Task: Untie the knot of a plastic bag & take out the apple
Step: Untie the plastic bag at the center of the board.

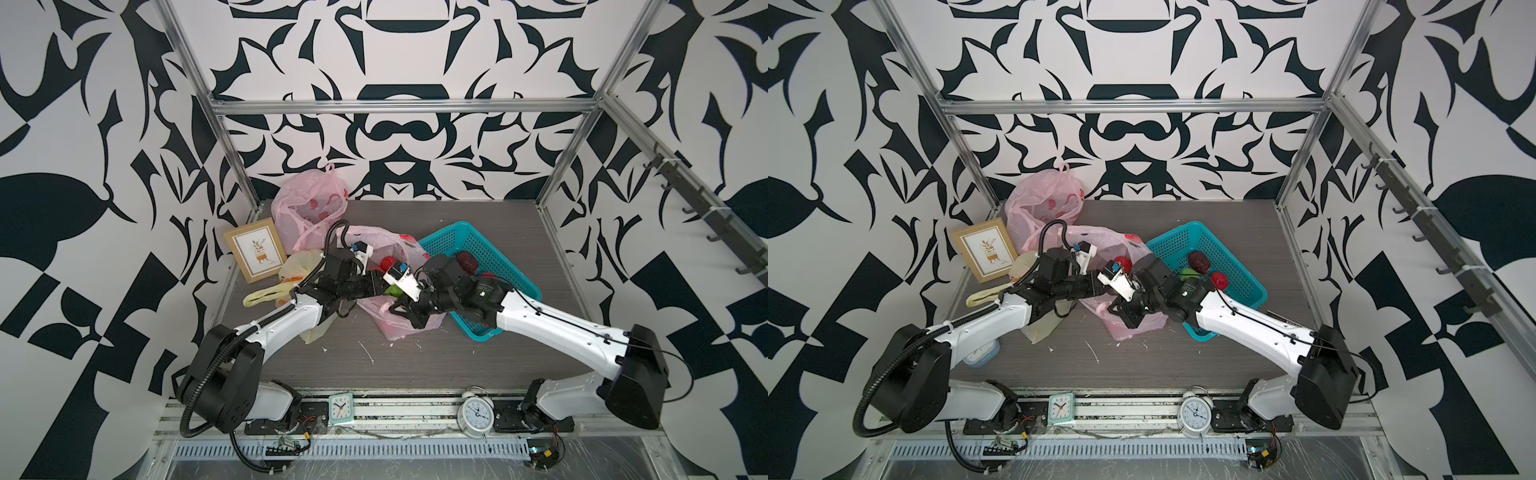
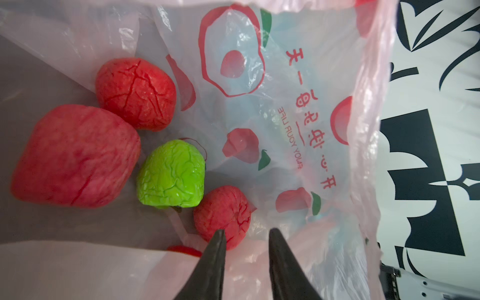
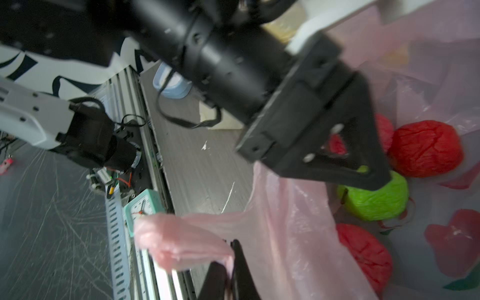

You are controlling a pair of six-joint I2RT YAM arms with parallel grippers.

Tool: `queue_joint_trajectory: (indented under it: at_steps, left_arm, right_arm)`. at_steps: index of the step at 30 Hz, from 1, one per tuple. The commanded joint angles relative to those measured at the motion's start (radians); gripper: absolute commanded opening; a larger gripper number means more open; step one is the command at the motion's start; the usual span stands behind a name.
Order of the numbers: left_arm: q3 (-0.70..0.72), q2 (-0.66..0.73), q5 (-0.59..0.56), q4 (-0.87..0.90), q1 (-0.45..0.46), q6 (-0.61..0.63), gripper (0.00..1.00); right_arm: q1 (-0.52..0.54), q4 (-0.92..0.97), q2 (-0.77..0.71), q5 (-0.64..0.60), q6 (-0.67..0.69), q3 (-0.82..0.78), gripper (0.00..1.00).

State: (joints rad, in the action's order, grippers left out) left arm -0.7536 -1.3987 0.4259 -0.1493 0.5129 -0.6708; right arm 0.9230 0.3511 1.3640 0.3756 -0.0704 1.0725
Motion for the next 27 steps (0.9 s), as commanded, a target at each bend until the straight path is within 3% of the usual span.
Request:
queue_joint_trajectory:
  at_steps: [1,8,14,19,27]
  left_arm:
    - [-0.021,-0.03,-0.023,-0.013,-0.01,0.014,0.32]
    - [-0.02,-0.058,-0.044,-0.039,-0.056,0.025,0.32]
    - [-0.031,-0.094,-0.052,-0.061,-0.11,0.041,0.33]
    - [-0.057,-0.149,-0.066,-0.065,-0.13,0.063,0.33]
    - [-0.047,-0.186,-0.027,-0.091,-0.132,0.044,0.32]
  right_arm:
    - [0.04,0.085,0.026,-0.083,-0.059,-0.072,0.11]
    - [0.074,0.071,0.128,-0.151,-0.227,-0.193,0.11]
    - [0.074,0.159,0.183,-0.206,-0.248,-0.211,0.11]
    - [0.074,0.261,0.208,-0.33,-0.229,-0.184,0.11]
    - [0.073,0.29,0.109,-0.437,-0.146,-0.165,0.42]
